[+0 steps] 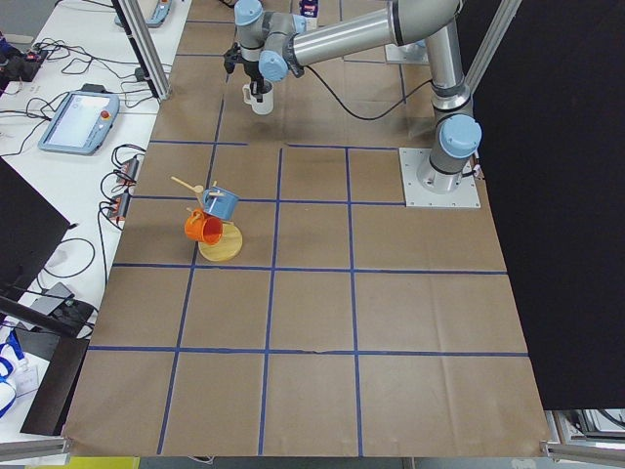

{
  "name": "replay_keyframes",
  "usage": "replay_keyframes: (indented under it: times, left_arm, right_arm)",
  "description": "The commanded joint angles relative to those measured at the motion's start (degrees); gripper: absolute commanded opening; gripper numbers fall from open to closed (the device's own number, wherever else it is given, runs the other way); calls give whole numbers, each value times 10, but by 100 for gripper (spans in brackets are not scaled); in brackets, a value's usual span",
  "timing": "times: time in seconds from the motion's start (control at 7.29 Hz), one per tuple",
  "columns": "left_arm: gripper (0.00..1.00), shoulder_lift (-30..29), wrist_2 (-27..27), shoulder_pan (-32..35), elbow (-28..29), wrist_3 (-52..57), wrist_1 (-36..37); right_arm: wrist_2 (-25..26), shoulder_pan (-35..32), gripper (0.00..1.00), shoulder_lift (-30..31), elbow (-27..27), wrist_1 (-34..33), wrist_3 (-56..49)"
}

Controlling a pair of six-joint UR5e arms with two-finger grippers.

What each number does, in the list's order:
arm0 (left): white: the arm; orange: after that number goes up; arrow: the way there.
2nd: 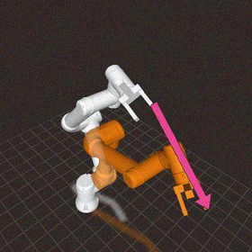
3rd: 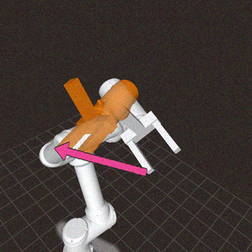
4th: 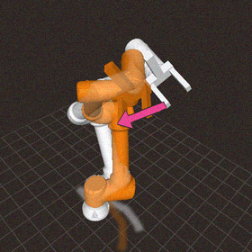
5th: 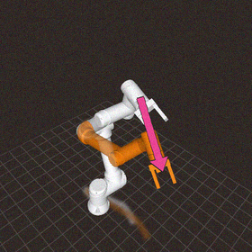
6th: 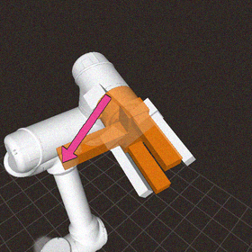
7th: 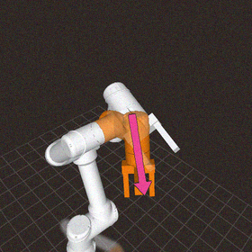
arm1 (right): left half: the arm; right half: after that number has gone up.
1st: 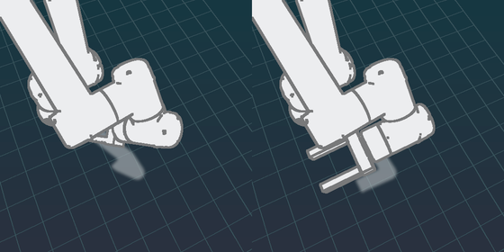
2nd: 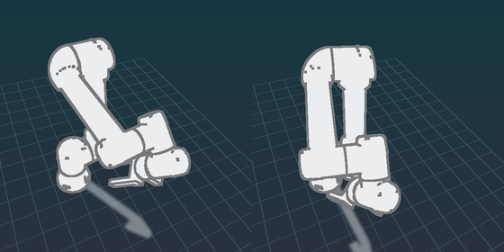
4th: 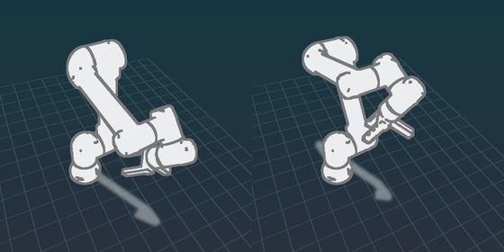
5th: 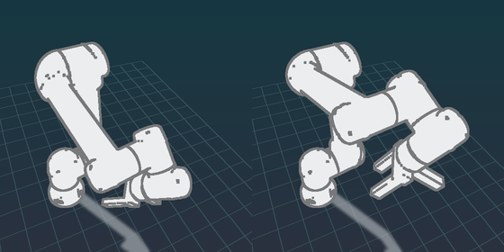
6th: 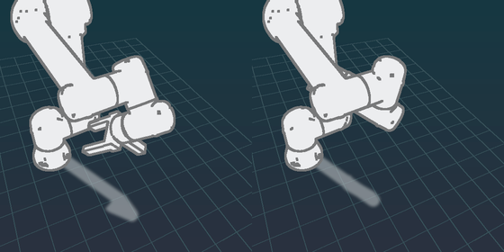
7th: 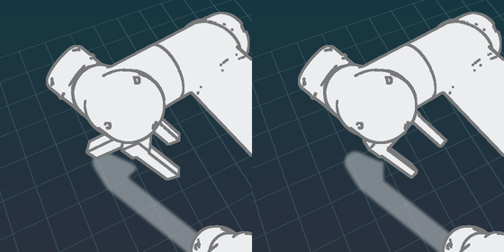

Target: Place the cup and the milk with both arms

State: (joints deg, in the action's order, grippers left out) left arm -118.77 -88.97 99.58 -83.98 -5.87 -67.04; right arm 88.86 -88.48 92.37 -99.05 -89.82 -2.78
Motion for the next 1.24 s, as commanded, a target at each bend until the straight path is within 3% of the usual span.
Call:
replay_keyframes:
  times: [0.0,0.55,1.1]
  left_arm:
    - [3,-47,2,23,58,-22,-20]
    - [4,-93,9,26,110,-29,-13]
    - [5,-99,11,26,113,-76,0]
  right_arm:
    - [0,0,100,0,-1,0,0]
    - [0,0,100,0,-1,0,0]
    - [1,0,100,0,-2,1,-1]
